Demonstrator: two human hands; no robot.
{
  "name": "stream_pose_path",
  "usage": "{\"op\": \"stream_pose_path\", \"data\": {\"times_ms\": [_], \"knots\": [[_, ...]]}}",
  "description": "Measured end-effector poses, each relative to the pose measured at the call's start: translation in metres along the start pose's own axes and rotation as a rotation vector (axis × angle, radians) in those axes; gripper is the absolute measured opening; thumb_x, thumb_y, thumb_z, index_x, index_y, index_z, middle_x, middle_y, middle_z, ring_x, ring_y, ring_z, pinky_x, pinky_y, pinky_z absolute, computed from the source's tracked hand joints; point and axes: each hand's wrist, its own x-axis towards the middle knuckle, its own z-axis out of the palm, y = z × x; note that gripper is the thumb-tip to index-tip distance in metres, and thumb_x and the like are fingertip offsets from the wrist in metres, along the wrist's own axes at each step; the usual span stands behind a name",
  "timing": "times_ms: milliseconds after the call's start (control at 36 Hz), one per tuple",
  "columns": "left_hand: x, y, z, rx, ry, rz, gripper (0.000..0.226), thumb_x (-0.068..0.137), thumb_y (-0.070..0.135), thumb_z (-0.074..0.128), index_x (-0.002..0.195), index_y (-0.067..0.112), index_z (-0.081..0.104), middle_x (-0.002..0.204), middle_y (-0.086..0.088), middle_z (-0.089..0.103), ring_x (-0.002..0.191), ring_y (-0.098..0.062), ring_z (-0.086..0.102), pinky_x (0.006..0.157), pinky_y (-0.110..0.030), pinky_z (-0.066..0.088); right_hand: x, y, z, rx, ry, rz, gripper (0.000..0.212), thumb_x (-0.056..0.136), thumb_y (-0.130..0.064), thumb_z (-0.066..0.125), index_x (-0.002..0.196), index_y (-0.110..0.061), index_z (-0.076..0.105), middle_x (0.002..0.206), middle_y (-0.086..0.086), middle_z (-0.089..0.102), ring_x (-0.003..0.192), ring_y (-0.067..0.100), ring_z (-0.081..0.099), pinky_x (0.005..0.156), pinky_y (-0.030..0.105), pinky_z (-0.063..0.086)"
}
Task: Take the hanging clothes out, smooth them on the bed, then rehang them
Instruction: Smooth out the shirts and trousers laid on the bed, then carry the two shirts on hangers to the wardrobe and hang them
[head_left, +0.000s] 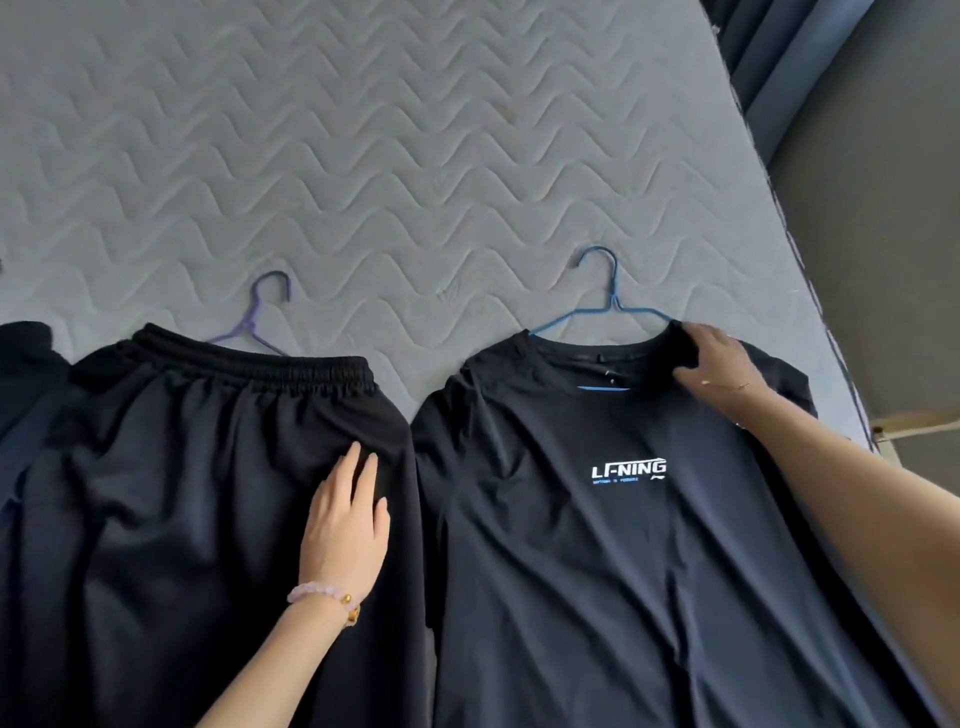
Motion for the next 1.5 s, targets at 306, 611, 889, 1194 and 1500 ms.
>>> {"op": "stream_pose_path", "data": {"times_ms": [306,611,889,1194,1500], "knots": [[0.000,0.002,0.001,0.054,-0.019,0.008,0.051,0.073,0.006,0.074,0.122,-0.001,0.060,0.135,-0.022,0.051,0.112,-0.040,0.059,0.090,-0.048,0.052,0.014,0.018,-0.017,-0.083,0.074,0.141,0.034,0.085,-0.017,0.056,0.118,-0.009,0.057,0.122,0.020,0.058,0.116,0.039,0.049,0.096,0.045,0.042],[-0.005,0.010,-0.027,-0.125,-0.223,-0.095,0.052,0.095,0.018,0.047,0.145,0.008,0.035,0.157,-0.010,0.022,0.142,-0.029,0.029,0.112,-0.040,0.033,-0.084,0.012,-0.047,0.336,0.076,0.164,0.029,0.087,-0.027,0.056,0.075,0.000,0.059,0.066,0.012,0.054,0.066,0.025,0.050,0.056,0.032,0.034],[-0.117,0.032,-0.141,-0.359,-0.295,-0.311,0.043,0.100,0.024,0.036,0.142,0.016,0.037,0.145,0.000,0.044,0.130,-0.019,0.044,0.102,-0.031,0.040,-0.269,-0.044,-0.148,0.628,0.132,-0.049,0.029,0.084,-0.019,0.064,0.061,-0.010,0.051,0.050,-0.006,0.041,0.044,0.003,0.037,0.039,0.016,0.025],[-0.329,0.032,-0.206,-0.784,-0.163,-0.701,0.019,0.096,0.014,0.044,0.095,0.025,0.060,0.098,-0.004,0.069,0.094,-0.023,0.065,0.081,-0.030,0.049,-0.433,-0.114,-0.211,0.519,-0.153,-0.457,0.023,0.084,-0.021,0.064,0.067,-0.007,0.058,0.057,-0.002,0.049,0.049,0.002,0.042,0.045,0.013,0.030],[-0.553,0.055,-0.158,-1.247,0.059,-1.270,0.026,0.095,0.008,0.047,0.074,0.019,0.056,0.060,0.005,0.065,0.058,-0.013,0.058,0.048,-0.019,0.041,-0.539,-0.200,-0.131,0.476,-0.526,-0.862,0.043,0.091,-0.019,0.059,0.059,-0.015,0.031,0.053,-0.013,0.028,0.051,0.002,0.026,0.048,0.016,0.022]]}}
